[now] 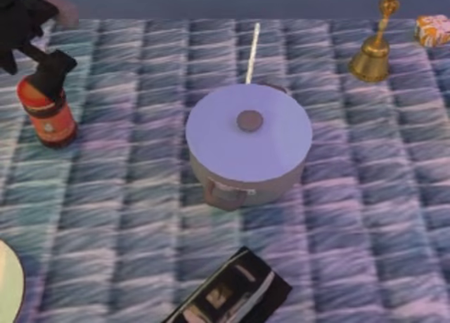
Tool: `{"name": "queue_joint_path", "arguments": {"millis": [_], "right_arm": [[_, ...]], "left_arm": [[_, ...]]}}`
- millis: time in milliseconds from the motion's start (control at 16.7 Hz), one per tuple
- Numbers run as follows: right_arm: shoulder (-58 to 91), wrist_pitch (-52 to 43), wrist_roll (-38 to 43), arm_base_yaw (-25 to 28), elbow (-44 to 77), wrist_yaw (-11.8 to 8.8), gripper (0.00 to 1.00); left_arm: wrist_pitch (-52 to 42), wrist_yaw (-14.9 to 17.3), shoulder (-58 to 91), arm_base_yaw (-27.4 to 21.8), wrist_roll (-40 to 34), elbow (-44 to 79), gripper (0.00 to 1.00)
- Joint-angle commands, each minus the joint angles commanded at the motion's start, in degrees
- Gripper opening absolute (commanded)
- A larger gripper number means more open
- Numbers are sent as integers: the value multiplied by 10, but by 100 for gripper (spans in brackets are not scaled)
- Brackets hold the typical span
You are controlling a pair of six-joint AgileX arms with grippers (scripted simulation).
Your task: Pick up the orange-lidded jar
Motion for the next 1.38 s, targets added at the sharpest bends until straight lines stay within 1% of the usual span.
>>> {"name": "queue_joint_path", "arguments": {"millis": [480,600,840,1140,1380], "right_arm": [[0,0,0,0,0,0,100],[0,0,0,0,0,0,100],[0,0,0,0,0,0,100],[0,0,0,0,0,0,100],[0,0,0,0,0,0,100]], "left_arm": [[-6,-1,18,-2,3,10,100],[16,-2,17,-1,3,-12,100],[91,-2,19,1,4,-84,100],[102,-2,21,1,5,-95,100],[102,-2,21,1,5,-95,70]]}}
